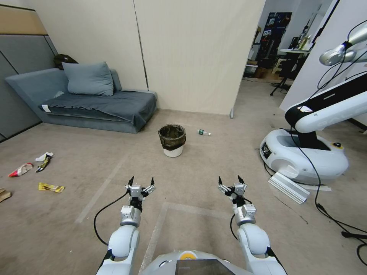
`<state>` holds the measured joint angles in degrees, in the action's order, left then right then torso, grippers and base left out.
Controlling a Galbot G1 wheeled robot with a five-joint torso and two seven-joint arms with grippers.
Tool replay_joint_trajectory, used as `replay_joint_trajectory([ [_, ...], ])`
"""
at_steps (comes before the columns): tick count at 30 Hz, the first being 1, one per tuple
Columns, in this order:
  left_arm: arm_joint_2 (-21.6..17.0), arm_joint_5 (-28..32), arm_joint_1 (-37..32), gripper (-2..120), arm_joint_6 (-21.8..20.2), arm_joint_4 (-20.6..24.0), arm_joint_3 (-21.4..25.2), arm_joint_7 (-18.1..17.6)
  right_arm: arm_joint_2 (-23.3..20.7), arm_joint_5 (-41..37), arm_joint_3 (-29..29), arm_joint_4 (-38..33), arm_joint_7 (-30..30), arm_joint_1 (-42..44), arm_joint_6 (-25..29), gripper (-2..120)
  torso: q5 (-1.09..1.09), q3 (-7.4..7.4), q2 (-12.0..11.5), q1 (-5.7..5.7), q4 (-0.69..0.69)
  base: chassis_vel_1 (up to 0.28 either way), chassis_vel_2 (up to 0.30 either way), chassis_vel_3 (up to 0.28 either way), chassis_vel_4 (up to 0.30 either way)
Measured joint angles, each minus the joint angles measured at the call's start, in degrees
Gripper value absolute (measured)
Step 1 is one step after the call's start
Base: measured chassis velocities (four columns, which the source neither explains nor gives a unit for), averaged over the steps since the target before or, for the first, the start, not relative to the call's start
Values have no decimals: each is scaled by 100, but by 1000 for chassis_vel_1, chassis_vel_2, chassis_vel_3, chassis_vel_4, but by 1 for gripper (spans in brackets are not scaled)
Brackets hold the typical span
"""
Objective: Pick up the trash bin, then pick up the garbage from the floor and place it into the trash bin.
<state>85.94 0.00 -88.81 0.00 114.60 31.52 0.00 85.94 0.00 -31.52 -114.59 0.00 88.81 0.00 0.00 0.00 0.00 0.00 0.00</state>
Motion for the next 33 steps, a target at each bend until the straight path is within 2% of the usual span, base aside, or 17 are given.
replay_joint_trajectory([
  [8,0,0,-1,100,-2,1,-1,-2,0,0,0,0,0,0,0,100,0,0,0,0,0,0,0,0,0],
  [12,10,-10,-66,100,-252,275,-69,-99,6,6,-2,-34,0,22,-9,100,0,0,0,0,0,0,0,0,0],
  [15,53,-56,-226,100,-826,897,-221,-330,102,112,-49,-511,46,255,-178,100,-1,0,0,0,0,0,0,0,0],
  [17,55,-62,-244,100,-905,1031,-240,-364,126,131,-58,-656,58,320,-210,100,0,-1,0,0,-3,0,0,0,0],
  [18,57,-72,-269,100,-989,1105,-263,-397,131,134,-66,-709,60,354,-233,100,-2,0,0,0,1,0,0,0,0],
  [20,63,-87,-299,100,-1101,1207,-296,-437,152,143,-73,-797,68,401,-266,100,0,0,0,0,0,0,0,0,0],
  [22,85,-160,-411,100,-1560,1664,-426,-615,231,189,-112,-1185,114,578,-390,100,0,0,0,0,0,0,0,0,0],
  [24,88,-171,-431,100,-1640,1733,-450,-645,250,200,-121,-1270,124,625,-421,100,0,0,0,0,1,0,0,0,0],
  [25,104,-231,-521,100,-2010,2103,-556,-790,324,243,-157,-1616,165,790,-539,100,0,-1,0,0,0,0,0,0,0],
  [26,114,-262,-574,100,-2207,2299,-613,-867,367,268,-178,-1823,188,893,-608,100,0,0,0,0,0,0,0,0,0],
  [28,118,-279,-599,100,-2308,2397,-641,-905,383,277,-186,-1896,197,929,-635,100,0,-1,0,0,0,0,0,0,0],
  [29,118,-322,-672,100,-2594,2680,-733,-1109,456,320,-219,-2240,240,1095,-750,100,1,-1,0,0,1,0,0,0,0],
  [33,101,-339,-709,100,-2700,2781,-776,-1267,564,385,-272,-2740,306,1341,-921,100,-2,-1,0,0,1,0,0,0,0],
])
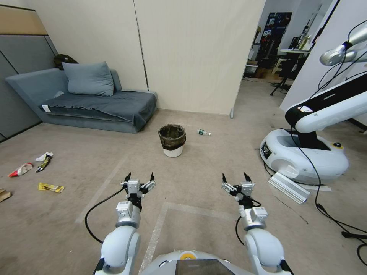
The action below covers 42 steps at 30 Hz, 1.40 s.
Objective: Pick up the trash bin, then pick up the garbage from the floor and place it into the trash bin.
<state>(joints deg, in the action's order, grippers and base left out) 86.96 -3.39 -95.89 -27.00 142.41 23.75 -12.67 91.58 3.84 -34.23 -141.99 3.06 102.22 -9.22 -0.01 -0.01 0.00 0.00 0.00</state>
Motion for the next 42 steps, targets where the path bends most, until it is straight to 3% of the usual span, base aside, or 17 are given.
replay_joint_trajectory([
  [11,23,-13,-1,100,29,0,-7,-7,55,46,-35,-183,51,155,-73,100,2,0,0,0,-1,0,0,0,0],
  [13,25,-22,-1,100,39,4,-5,1,55,60,-76,-120,115,138,437,100,1,0,0,0,0,0,0,0,0],
  [17,33,-49,0,100,54,-16,-3,4,67,66,-94,-81,147,124,695,100,1,0,0,0,-1,0,0,0,0],
  [33,35,-93,19,100,81,-81,-13,56,64,73,-115,-70,150,124,730,100,1,0,0,0,-1,0,0,0,0],
  [42,34,-113,33,100,97,-113,-31,66,59,84,-197,6,148,117,744,100,3,1,0,0,0,-123,117,128,-116],
])
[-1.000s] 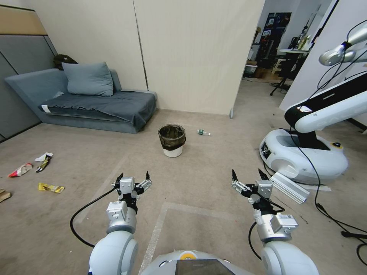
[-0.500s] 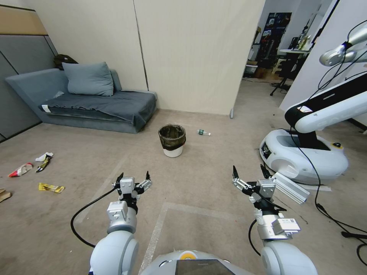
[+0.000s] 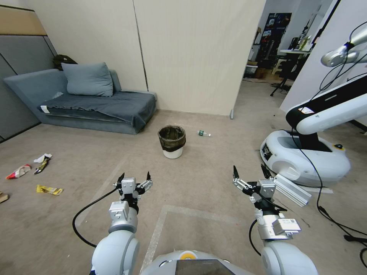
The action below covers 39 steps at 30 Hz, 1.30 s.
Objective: Pick up the trash bin, then pick up the garbage from the floor and place it into the trash bin.
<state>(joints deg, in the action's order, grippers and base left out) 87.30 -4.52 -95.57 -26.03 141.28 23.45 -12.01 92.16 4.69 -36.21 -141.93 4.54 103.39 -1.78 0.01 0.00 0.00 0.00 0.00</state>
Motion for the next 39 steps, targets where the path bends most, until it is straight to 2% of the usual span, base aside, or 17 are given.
replay_joint_trajectory([
  [39,-28,-21,-8,100,22,5,-1,40,-2,5,-6,33,3,1,6,100,-1,0,0,0,0,-112,112,110,-113],
])
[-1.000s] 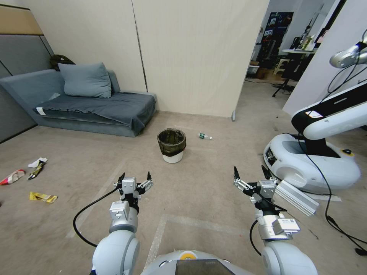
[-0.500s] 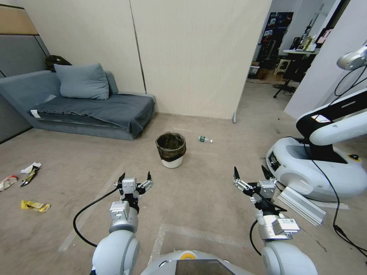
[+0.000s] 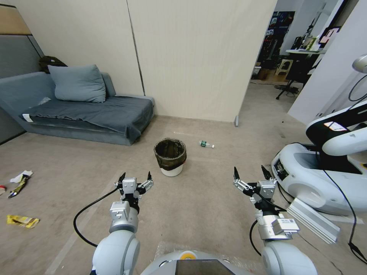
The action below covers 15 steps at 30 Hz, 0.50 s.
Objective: Pick up the trash bin, then pick up the garbage from the floor and place it into the trash bin.
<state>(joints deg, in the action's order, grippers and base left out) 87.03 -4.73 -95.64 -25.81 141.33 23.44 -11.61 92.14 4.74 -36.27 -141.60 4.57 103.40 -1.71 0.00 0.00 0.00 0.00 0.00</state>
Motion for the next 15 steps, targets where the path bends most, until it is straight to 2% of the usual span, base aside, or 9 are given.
replay_joint_trajectory([
  [15,-16,9,2,100,0,24,5,-9,0,0,7,16,-4,0,-1,100,-1,0,0,0,0,-109,122,114,-117],
])
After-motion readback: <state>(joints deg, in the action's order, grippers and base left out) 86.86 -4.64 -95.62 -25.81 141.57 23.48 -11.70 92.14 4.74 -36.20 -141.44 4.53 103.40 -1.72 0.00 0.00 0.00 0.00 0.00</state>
